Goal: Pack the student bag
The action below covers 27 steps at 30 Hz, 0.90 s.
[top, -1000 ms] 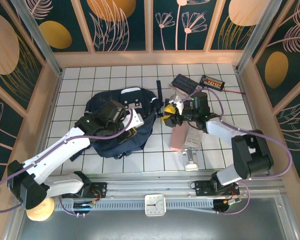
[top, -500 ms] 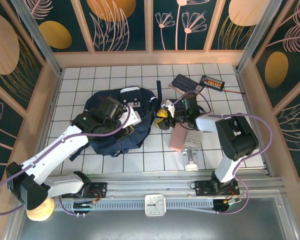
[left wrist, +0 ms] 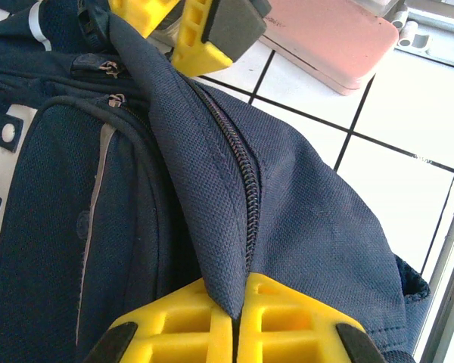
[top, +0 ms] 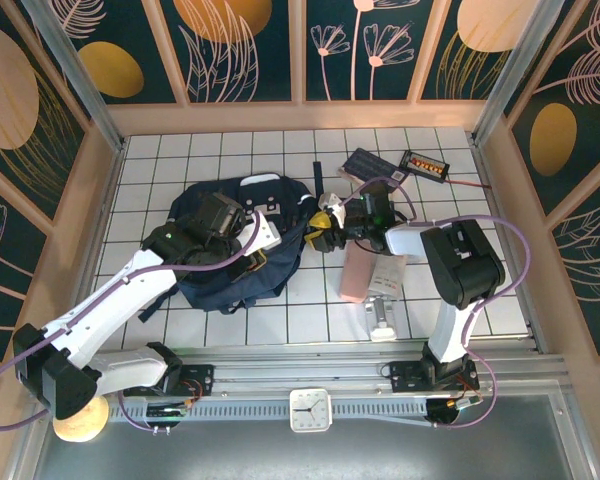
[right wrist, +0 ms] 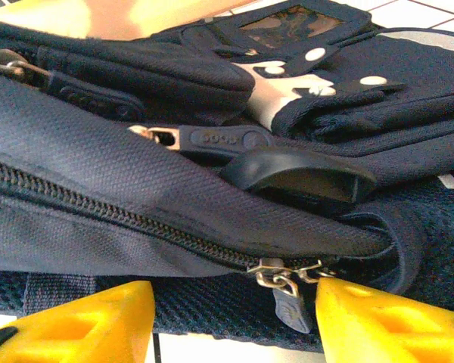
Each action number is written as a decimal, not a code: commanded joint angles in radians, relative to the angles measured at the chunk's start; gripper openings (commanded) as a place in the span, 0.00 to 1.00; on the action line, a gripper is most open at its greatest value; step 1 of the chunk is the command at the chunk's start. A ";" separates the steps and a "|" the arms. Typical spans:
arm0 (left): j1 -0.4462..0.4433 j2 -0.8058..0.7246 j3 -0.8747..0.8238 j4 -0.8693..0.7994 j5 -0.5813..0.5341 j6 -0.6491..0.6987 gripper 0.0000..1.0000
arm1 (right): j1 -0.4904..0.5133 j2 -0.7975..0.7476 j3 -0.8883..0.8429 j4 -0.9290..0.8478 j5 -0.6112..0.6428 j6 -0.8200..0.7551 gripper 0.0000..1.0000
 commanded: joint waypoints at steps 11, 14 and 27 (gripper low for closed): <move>0.011 -0.015 0.051 0.024 -0.006 0.009 0.00 | -0.009 0.008 0.013 0.013 -0.017 0.012 0.34; 0.012 -0.017 0.054 0.021 -0.006 0.005 0.00 | -0.007 0.011 0.000 0.038 -0.020 0.040 0.37; 0.019 -0.015 0.096 0.002 -0.005 -0.002 0.00 | -0.006 0.038 -0.031 0.162 -0.025 0.152 0.42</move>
